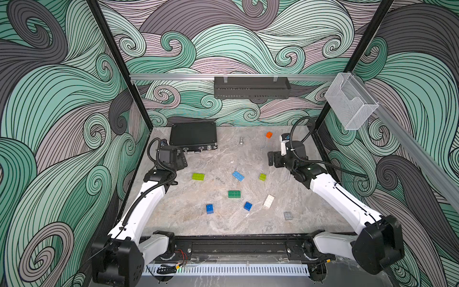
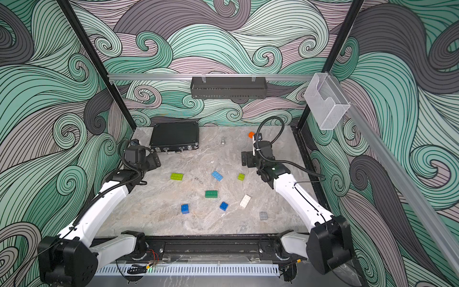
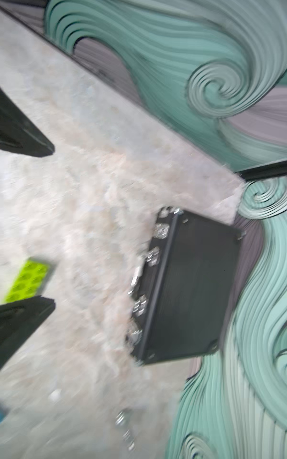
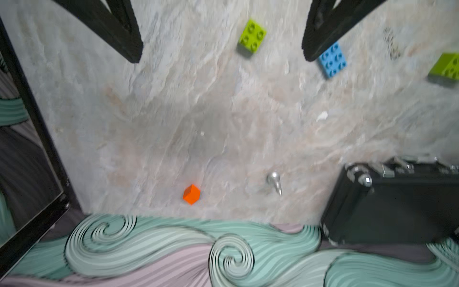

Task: Assemble a carrot with lego
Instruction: Move the lego brick at the center of the board.

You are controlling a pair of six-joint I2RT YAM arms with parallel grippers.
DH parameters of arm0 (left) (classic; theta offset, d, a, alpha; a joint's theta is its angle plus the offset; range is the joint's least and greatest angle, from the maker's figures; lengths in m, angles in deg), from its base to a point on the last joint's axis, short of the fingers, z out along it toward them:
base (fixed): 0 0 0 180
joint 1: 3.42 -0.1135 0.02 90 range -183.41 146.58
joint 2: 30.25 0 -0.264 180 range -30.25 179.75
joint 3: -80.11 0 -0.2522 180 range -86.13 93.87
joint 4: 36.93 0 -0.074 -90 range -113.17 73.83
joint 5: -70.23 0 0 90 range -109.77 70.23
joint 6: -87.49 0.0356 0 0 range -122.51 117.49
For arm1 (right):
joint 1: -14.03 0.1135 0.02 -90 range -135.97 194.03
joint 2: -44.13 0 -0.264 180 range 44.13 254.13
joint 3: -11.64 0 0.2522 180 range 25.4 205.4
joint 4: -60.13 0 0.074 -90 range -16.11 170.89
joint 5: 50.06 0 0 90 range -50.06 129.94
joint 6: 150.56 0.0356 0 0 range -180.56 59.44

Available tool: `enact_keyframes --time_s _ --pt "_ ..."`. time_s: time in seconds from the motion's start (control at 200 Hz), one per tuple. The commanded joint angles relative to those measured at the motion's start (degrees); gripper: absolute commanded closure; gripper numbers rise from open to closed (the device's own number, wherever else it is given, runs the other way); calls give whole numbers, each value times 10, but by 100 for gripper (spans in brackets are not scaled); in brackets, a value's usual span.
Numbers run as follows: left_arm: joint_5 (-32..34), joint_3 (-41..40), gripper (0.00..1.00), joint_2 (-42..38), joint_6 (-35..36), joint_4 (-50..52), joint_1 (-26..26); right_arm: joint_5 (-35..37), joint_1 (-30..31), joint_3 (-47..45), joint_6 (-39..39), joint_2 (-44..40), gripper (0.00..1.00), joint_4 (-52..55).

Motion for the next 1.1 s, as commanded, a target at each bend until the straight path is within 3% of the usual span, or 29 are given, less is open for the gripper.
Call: enact_keyframes --time_s 0.0,0.205,0.45,0.826,1.091 --pt "-74 48 17 -24 -105 254 54 -26 -2 -8 43 -17 0 137" --pt "-114 60 24 20 -213 371 178 -58 -1 -2 56 -48 0 178" --pt "-146 18 29 63 -311 333 280 -85 -1 0 72 -81 0 201" --pt "-179 -19 22 143 -324 215 322 -93 -1 -28 93 -129 0 209" --pt "-182 11 30 235 -325 233 328 -97 -1 -16 85 -128 0 212"
